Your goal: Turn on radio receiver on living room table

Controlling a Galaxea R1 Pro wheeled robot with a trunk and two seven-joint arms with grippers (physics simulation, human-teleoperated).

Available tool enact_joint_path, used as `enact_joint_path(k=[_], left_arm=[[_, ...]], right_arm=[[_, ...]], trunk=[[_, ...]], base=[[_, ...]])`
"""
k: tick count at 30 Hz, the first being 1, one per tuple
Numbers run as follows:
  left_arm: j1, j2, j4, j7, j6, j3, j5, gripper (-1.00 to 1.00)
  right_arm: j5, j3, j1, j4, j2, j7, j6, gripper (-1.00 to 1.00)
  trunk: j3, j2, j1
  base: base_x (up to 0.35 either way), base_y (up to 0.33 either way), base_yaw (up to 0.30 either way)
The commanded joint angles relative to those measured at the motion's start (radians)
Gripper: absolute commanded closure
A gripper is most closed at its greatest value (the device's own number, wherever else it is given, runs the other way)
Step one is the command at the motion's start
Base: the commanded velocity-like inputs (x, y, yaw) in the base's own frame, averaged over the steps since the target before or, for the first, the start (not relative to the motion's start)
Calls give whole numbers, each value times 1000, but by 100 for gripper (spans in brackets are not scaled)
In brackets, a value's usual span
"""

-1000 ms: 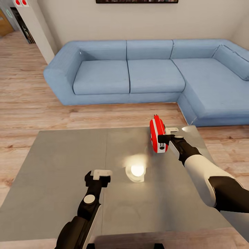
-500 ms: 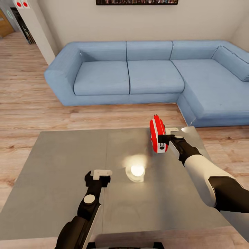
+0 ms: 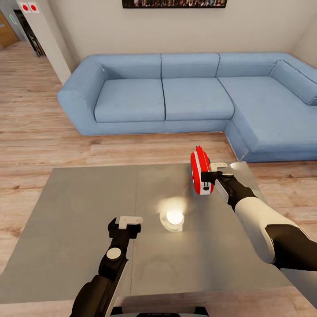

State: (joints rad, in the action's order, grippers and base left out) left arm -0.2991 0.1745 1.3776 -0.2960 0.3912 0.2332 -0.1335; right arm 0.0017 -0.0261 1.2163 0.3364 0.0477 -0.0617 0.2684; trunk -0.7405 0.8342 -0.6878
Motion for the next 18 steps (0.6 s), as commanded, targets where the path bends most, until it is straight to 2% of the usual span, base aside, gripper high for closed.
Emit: enact_joint_path(k=[1, 18], left_arm=[[0, 0, 0, 1, 0, 0, 0, -100], [0, 0, -1, 1, 0, 0, 0, -100]], right_arm=[[0, 0, 0, 1, 0, 0, 0, 100], [3, 0, 0, -14, -4, 0, 0, 100]], trunk=[[3, -7, 4], [57, -126, 69]], base=[[0, 0, 0], [0, 0, 0]])
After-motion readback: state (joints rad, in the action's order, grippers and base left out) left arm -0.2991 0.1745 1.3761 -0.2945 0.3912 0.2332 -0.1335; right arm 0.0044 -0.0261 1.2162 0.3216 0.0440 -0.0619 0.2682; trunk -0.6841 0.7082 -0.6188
